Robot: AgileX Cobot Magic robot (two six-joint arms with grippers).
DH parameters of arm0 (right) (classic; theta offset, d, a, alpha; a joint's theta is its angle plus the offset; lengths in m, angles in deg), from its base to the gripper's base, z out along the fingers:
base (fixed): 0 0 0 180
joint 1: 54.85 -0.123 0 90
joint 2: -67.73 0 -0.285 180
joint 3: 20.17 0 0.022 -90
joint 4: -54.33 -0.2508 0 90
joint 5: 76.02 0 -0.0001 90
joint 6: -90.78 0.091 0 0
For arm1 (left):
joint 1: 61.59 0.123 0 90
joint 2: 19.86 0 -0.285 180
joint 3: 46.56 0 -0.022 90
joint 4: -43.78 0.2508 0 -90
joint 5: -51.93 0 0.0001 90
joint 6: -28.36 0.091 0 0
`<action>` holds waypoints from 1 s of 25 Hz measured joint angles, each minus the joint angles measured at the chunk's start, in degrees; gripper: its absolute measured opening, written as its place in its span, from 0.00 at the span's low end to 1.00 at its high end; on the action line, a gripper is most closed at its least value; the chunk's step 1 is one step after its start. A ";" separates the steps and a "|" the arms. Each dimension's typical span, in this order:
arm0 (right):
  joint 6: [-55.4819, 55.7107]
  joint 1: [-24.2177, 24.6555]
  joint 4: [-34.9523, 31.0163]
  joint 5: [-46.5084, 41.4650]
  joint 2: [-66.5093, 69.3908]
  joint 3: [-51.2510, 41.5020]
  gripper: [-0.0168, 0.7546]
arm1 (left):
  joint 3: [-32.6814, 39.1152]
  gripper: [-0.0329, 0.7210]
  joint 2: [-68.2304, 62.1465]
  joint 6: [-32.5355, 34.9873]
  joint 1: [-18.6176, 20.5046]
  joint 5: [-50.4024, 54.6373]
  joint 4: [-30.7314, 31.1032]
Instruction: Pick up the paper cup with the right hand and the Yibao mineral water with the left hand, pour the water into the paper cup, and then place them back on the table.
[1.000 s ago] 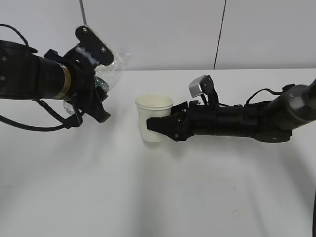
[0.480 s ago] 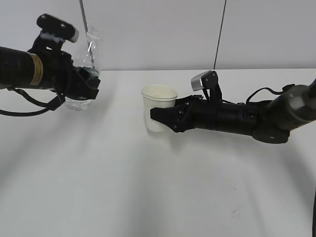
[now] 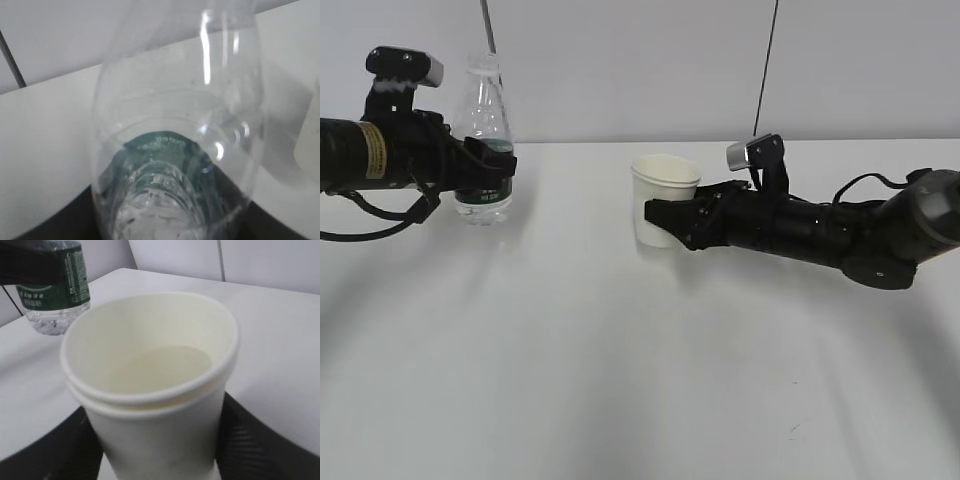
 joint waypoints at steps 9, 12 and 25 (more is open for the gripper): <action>-3.52 1.55 -2.52 -0.30 0.00 0.00 0.64 | 0.00 0.48 -7.29 10.25 4.08 -12.00 -11.83; -5.17 1.80 -4.59 -0.30 0.00 0.00 0.64 | -0.11 0.48 -10.32 16.52 4.36 -15.40 -15.95; -8.33 2.01 -10.35 -2.83 0.00 0.00 0.64 | -0.29 0.48 -19.34 31.80 4.36 -25.82 -33.02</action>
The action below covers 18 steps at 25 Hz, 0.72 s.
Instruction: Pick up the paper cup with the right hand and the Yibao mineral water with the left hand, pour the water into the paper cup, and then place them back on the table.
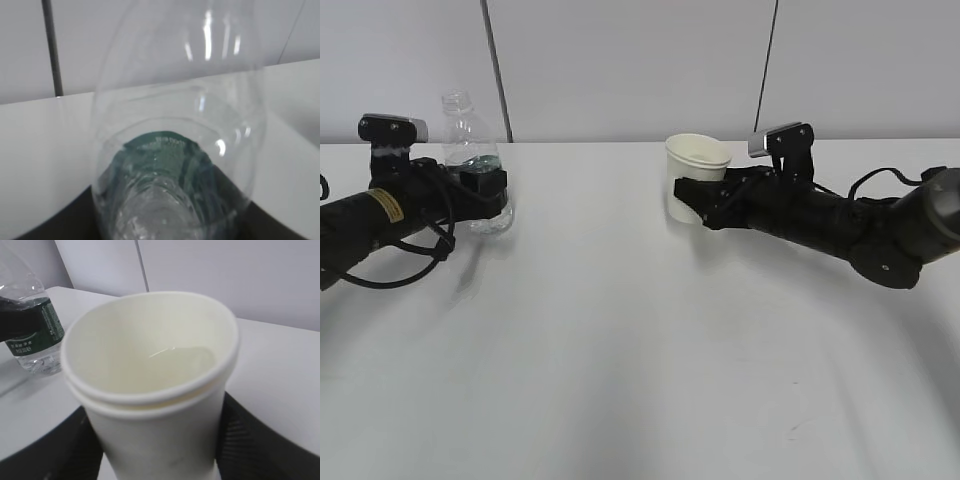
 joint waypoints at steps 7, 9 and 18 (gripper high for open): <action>-0.97 0.08 -1.69 -0.04 0.00 0.00 0.64 | -0.19 0.48 -3.13 3.42 0.00 -4.81 -4.23; -1.28 0.08 -2.36 -0.14 0.00 0.00 0.64 | -0.26 0.48 -4.17 4.30 0.00 -6.71 -4.66; -2.39 0.08 -5.63 -0.74 0.00 0.00 0.64 | -0.60 0.48 -5.61 5.35 0.00 -9.96 -5.70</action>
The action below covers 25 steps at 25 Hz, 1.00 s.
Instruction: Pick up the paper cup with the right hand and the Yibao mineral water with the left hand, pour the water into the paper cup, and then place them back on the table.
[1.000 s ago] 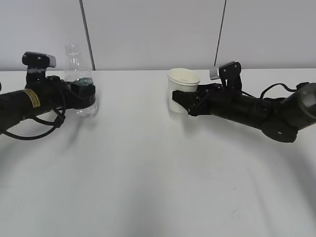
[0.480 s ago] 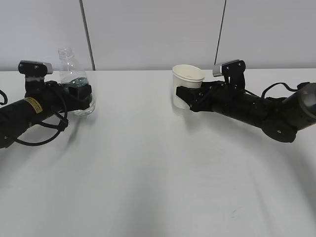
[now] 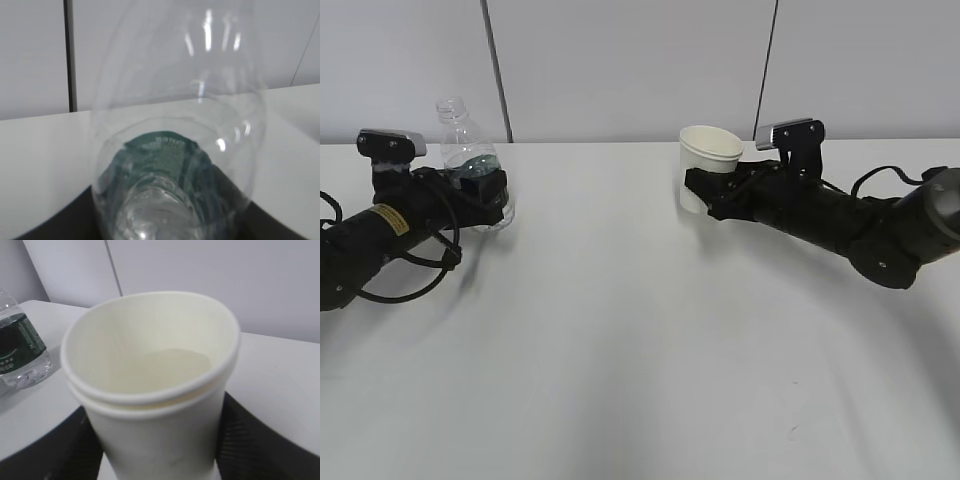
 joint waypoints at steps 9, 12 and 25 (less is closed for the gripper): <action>-3.58 0.25 -6.13 -5.50 0.00 0.00 0.64 | -0.07 0.48 -0.09 0.09 0.00 -0.24 -0.01; -5.97 0.25 -8.82 -5.98 0.00 0.00 0.64 | -0.07 0.48 -0.09 0.14 0.00 -0.24 -0.01; -9.42 0.25 -14.38 -5.62 1.10 0.00 0.64 | -0.07 0.48 -0.09 0.20 0.00 -0.30 1.00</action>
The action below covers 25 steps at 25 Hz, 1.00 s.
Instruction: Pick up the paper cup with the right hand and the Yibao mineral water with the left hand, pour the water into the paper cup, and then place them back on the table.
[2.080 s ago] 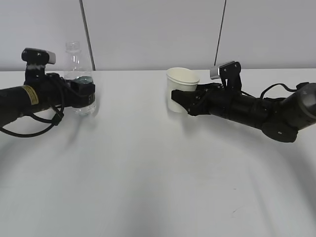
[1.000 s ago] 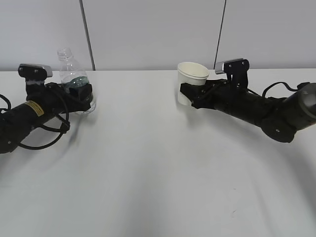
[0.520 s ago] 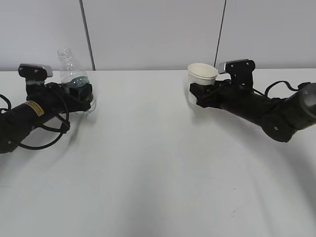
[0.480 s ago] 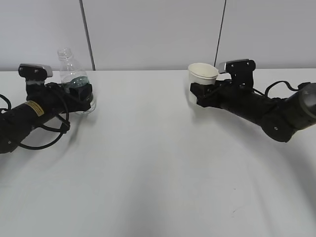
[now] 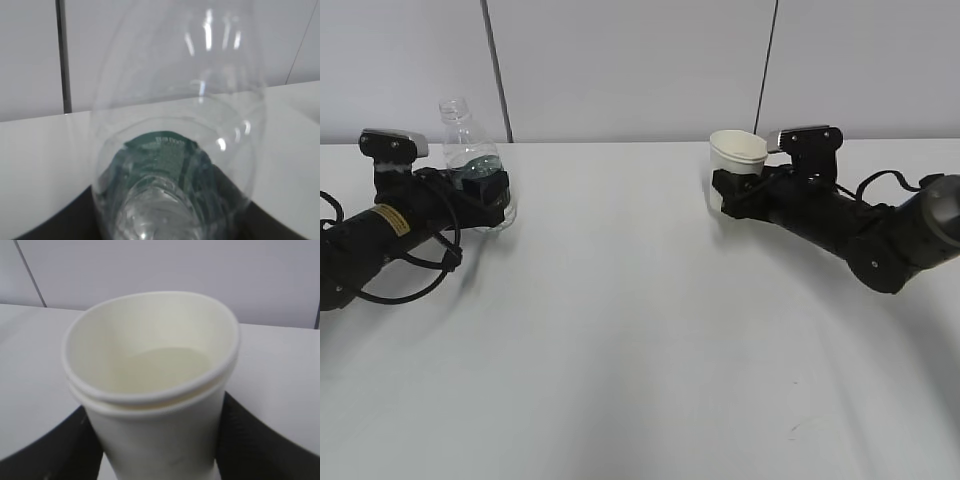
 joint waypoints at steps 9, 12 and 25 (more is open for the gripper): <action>-0.90 0.07 -4.87 4.16 2.72 0.00 0.64 | 0.00 0.48 0.00 0.18 0.00 0.06 0.29; -0.90 0.07 -4.94 4.92 3.91 0.00 0.64 | 0.00 0.48 0.00 0.18 0.00 0.10 0.29; -3.13 0.07 -5.01 6.51 4.86 0.00 0.64 | -0.07 0.48 0.00 0.24 0.00 0.22 0.29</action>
